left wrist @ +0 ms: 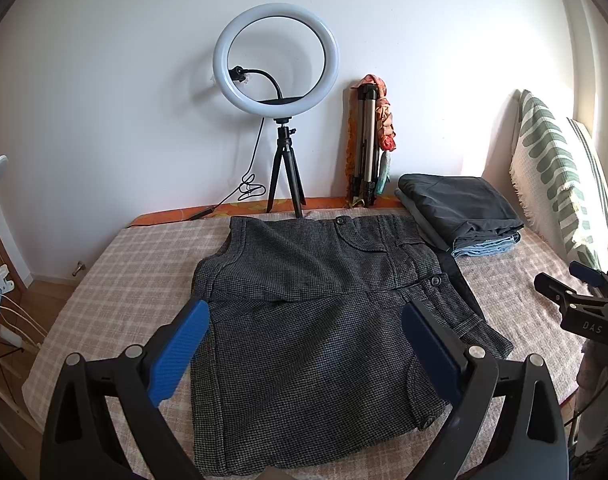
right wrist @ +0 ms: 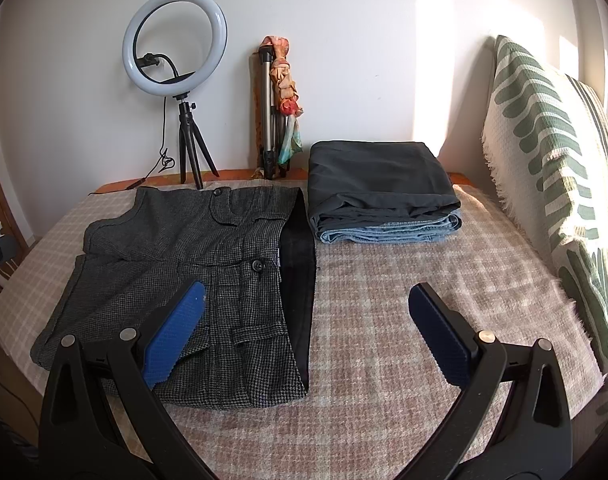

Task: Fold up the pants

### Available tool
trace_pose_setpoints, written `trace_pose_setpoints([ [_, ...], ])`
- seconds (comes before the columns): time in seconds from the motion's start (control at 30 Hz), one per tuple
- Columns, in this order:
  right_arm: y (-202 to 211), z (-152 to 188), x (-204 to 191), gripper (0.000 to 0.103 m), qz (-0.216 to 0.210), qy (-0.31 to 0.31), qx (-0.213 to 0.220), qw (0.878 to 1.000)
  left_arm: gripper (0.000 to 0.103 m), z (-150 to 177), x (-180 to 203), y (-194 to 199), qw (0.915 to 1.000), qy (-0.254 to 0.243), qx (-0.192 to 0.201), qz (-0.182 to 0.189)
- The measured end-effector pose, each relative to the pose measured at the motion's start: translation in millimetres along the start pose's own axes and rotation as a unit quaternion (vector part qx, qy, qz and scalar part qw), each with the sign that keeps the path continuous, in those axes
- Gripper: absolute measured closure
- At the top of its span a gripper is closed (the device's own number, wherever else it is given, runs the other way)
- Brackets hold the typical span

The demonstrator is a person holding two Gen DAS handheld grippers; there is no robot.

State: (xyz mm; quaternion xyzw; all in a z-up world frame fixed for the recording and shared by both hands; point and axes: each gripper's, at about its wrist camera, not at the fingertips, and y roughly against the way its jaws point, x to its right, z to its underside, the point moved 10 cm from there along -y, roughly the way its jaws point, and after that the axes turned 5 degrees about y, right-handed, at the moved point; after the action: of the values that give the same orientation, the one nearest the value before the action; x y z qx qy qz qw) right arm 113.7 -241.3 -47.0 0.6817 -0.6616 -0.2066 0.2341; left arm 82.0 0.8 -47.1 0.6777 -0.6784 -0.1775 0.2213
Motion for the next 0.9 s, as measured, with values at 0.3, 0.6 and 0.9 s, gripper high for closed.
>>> trace_pose_setpoints([
  [0.3,-0.1,0.5,0.0,0.0,0.0,0.0,-0.001,1.0,0.005,0.1,-1.4,-0.7,1.0,0.001,-0.001,0.0],
  [0.6,0.2,0.1,0.5,0.0,-0.001,0.0,-0.002,1.0,0.005,0.6,-1.2,-1.0,1.0,0.001,-0.001,0.0],
  [0.9,-0.7,1.6,-0.2,0.0,-0.002,0.0,-0.004,1.0,0.005,1.6,-0.8,-0.7,1.0,0.0,-0.001,-0.001],
])
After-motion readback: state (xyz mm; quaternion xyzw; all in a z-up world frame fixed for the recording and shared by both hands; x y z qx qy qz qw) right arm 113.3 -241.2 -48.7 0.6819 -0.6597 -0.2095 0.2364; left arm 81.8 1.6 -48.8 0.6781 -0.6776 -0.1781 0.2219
